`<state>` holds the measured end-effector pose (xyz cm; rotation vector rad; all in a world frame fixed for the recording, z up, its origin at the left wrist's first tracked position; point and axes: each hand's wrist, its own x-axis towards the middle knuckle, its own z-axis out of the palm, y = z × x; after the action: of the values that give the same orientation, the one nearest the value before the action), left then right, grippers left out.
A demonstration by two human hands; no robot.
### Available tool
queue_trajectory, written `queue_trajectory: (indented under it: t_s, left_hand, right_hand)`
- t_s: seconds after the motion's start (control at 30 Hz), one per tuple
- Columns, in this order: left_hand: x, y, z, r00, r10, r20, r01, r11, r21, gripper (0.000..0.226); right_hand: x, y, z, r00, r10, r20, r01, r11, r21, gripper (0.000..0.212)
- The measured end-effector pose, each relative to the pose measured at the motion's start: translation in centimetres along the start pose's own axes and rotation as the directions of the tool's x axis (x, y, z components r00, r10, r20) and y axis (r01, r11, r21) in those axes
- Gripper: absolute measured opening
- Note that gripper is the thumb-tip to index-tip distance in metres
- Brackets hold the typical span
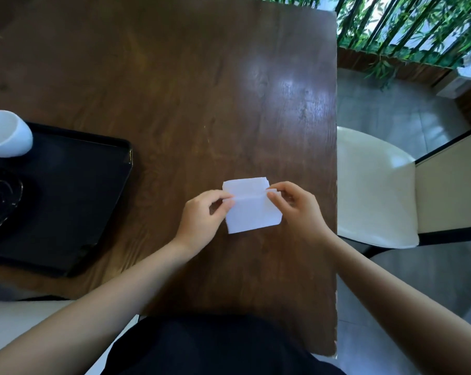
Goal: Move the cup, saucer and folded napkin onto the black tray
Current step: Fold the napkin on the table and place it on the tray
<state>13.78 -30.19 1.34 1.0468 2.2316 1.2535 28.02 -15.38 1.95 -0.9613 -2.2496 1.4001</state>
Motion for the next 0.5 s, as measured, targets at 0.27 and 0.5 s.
queue_trajectory:
  t_s: [0.27, 0.5]
  left_hand:
    - [5.3, -2.7, 2.4, 0.978, -0.201, -0.048, 0.204, 0.978, 0.049, 0.016]
    - [6.0, -4.0, 3.7, 0.987, -0.138, -0.078, 0.152, 0.965, 0.214, 0.017]
  right_hand:
    - [4.9, 1.6, 3.7, 0.975, 0.126, -0.183, -0.149, 0.982, -0.114, 0.019]
    - [5.8, 2.7, 5.4, 0.954, 0.076, -0.29, -0.167, 0.939, -0.302, 0.019]
